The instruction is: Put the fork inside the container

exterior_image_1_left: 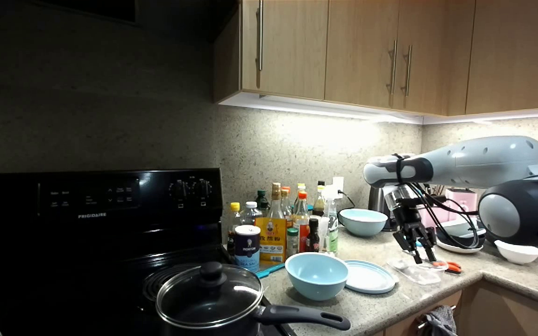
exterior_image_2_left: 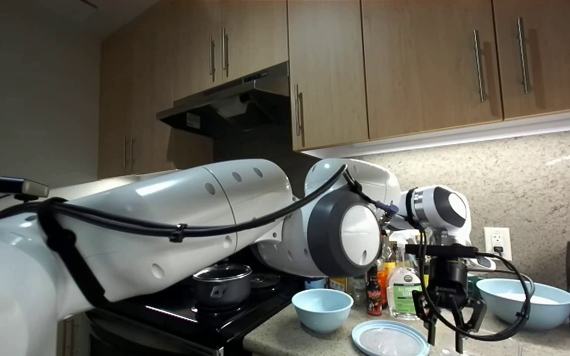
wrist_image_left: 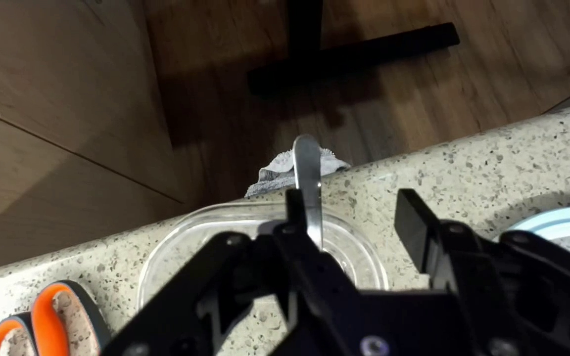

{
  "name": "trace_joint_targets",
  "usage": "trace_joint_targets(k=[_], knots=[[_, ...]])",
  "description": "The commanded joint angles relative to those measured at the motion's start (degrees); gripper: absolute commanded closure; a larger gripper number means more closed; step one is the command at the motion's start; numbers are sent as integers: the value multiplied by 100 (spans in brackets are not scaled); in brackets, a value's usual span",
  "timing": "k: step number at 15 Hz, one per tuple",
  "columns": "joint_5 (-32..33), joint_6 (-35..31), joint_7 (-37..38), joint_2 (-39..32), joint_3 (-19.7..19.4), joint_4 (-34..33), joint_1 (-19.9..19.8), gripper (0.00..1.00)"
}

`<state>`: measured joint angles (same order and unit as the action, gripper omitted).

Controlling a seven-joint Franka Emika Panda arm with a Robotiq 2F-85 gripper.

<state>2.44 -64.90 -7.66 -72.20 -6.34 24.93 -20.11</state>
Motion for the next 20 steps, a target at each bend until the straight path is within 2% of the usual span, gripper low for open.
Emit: trace_joint_targets(k=[1, 2, 3, 4, 7, 20], knots=[[-91, 353, 193, -263, 104, -597, -49, 19], [-94, 118, 161, 59, 74, -51, 10, 12], [0, 132, 9, -115, 31, -264, 7, 6], [2, 130, 9, -114, 31, -265, 15, 26], [4, 129, 9, -124, 31, -264, 16, 7], [4, 129, 9, -125, 31, -264, 16, 6]])
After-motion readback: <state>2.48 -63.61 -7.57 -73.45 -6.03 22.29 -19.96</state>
